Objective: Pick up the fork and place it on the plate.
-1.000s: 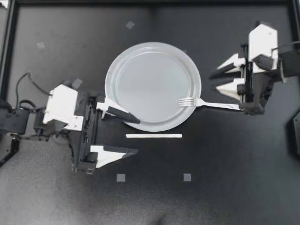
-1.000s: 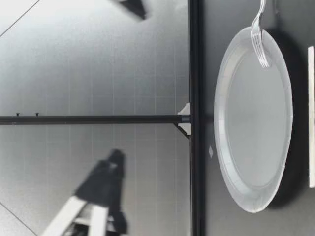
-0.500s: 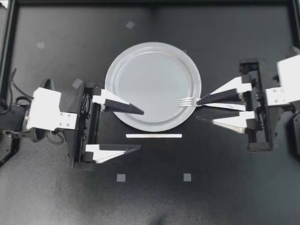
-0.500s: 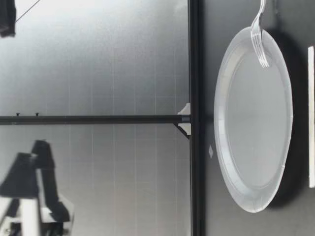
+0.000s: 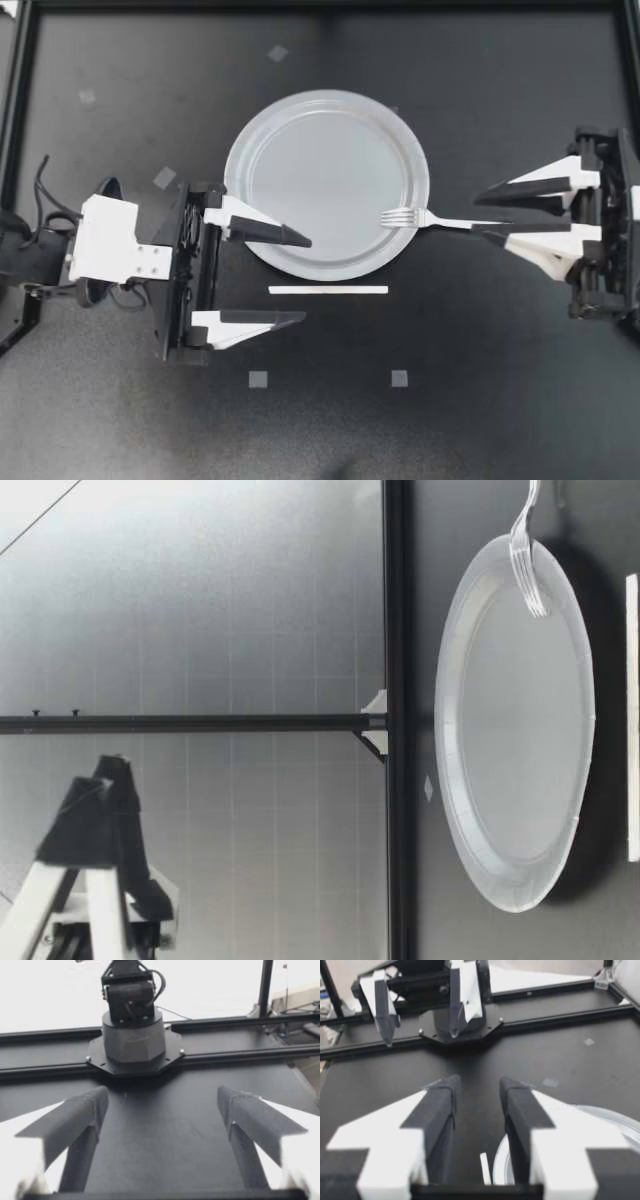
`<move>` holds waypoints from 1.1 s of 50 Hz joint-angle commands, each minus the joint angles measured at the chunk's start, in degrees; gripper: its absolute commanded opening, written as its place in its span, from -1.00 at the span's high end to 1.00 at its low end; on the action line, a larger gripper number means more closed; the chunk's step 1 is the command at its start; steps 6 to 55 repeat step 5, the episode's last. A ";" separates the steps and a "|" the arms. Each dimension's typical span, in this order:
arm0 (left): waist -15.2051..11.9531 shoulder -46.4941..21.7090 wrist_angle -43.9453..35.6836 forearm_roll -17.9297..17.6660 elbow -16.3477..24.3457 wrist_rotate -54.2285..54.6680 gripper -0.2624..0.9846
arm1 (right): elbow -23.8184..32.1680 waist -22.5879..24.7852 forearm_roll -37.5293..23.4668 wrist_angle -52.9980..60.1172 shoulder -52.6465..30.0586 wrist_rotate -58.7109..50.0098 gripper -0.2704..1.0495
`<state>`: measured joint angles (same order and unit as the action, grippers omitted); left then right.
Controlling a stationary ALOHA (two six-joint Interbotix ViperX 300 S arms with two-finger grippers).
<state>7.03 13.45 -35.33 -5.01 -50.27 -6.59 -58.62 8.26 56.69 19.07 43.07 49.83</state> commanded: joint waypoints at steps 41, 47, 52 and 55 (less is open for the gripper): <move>0.09 0.44 -0.62 0.09 1.05 -0.09 -0.71 | 0.44 0.53 -0.79 0.79 -0.09 -0.35 -0.06; 0.09 0.44 -0.62 0.09 1.05 -0.09 -0.71 | 0.44 0.53 -0.79 0.79 -0.09 -0.35 -0.06; 0.09 0.44 -0.62 0.09 1.05 -0.09 -0.71 | 0.44 0.53 -0.79 0.79 -0.09 -0.35 -0.06; 0.09 0.44 -0.62 0.09 1.05 -0.09 -0.71 | 0.44 0.53 -0.79 0.79 -0.09 -0.35 -0.06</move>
